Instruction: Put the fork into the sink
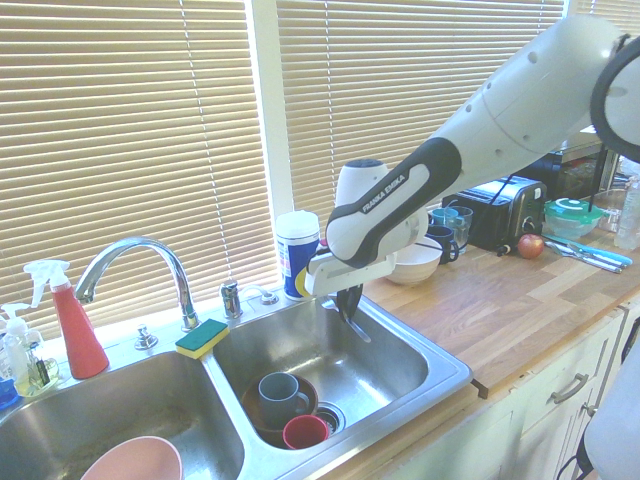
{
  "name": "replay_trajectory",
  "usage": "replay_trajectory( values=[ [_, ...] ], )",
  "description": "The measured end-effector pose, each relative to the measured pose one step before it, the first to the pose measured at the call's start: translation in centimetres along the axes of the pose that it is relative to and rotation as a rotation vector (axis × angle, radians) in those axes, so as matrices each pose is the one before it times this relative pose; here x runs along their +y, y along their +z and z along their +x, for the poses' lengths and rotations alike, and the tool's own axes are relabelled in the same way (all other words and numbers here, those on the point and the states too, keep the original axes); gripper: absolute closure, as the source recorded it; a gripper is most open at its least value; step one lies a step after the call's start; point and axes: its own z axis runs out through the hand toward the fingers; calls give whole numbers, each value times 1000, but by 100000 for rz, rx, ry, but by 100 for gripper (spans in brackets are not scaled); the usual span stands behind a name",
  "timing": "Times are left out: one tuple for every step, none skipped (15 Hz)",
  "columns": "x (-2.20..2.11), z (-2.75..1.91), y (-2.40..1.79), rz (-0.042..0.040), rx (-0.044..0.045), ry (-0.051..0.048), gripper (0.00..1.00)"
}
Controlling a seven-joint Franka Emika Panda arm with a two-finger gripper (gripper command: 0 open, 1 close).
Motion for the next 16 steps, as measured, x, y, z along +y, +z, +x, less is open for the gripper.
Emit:
replay_trajectory(
  values=[
    [-388,65,1844,-545,-815,290,100],
    [-168,91,1775,-570,-761,-238,100],
    [-143,-31,1689,-710,-883,-817,100],
    [-170,-13,1430,-974,-677,-1108,100],
    [-161,-34,1282,-801,-558,-957,100],
    [-105,-21,1238,-715,-957,-380,100],
    [-15,-119,1417,-407,-1392,161,100],
    [22,-167,1444,-529,-1055,3,100],
    [65,-153,1332,-584,-361,-130,100],
    [73,-64,1145,-655,-3,-152,100],
    [-59,-11,952,-891,-90,-230,100],
    [-164,51,731,-681,60,-259,100],
    [-284,-6,606,-145,0,0,0],
    [-201,-105,624,-262,-435,235,0],
    [-117,-146,522,-392,-614,259,0],
    [-46,-117,523,-428,-664,343,0]
  ],
)
